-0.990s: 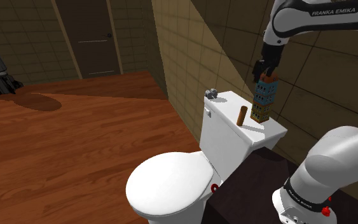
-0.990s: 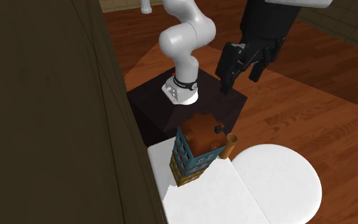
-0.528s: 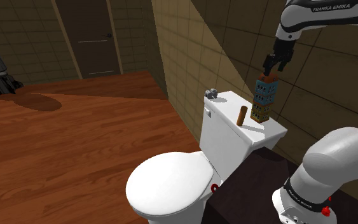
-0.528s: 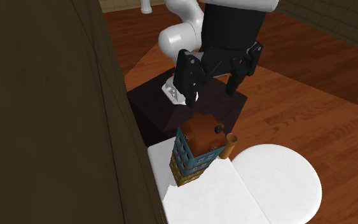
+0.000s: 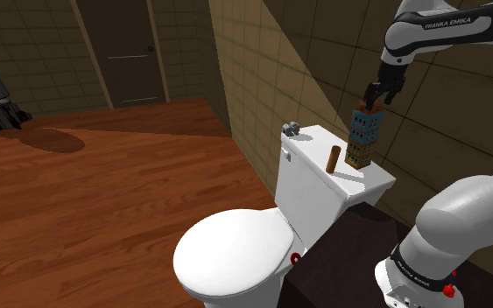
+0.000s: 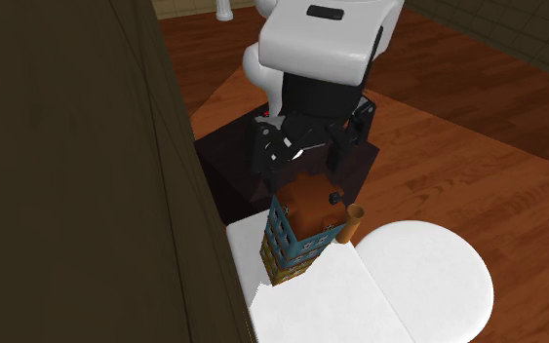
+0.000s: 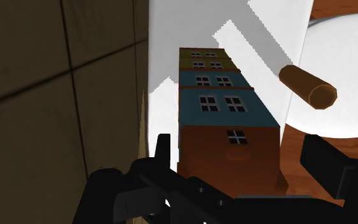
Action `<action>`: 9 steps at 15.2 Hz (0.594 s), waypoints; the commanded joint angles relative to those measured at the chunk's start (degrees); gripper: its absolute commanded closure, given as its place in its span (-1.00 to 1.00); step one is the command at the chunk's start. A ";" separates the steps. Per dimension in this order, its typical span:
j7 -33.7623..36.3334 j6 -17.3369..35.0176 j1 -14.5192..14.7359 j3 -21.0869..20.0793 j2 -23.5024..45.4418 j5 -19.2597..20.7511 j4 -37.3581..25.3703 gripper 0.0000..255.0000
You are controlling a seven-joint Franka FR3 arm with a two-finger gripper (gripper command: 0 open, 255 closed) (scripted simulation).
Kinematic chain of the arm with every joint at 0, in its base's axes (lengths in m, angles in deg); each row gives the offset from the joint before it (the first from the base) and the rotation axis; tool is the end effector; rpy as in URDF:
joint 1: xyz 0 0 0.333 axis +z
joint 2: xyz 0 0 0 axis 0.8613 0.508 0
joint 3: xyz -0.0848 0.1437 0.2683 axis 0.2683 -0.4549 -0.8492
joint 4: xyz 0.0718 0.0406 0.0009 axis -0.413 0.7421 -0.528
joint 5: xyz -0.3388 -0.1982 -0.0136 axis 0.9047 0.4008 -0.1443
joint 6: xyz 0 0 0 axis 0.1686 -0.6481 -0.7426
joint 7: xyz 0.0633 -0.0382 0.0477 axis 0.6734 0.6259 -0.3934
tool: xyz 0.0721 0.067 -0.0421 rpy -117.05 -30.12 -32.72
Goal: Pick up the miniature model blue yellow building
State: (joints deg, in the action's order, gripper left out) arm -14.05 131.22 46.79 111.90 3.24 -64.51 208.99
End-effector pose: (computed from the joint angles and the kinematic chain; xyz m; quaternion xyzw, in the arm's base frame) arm 0.3192 -0.2829 0.5431 0.9853 -0.1593 0.0255 0.0570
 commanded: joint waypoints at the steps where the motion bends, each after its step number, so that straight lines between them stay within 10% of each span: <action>1: 0.23 1.23 -0.07 0.11 -0.06 0.17 1.27 -1.00; 3: 0.23 1.23 -0.07 0.11 -0.06 0.17 1.27 -1.00; 4: 0.27 1.21 -0.06 0.07 -0.08 0.17 1.28 1.00; 9: 0.28 1.20 -0.06 0.07 -0.08 0.16 1.28 1.00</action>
State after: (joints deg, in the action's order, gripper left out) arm -13.77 132.43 46.74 111.94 3.11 -64.35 210.22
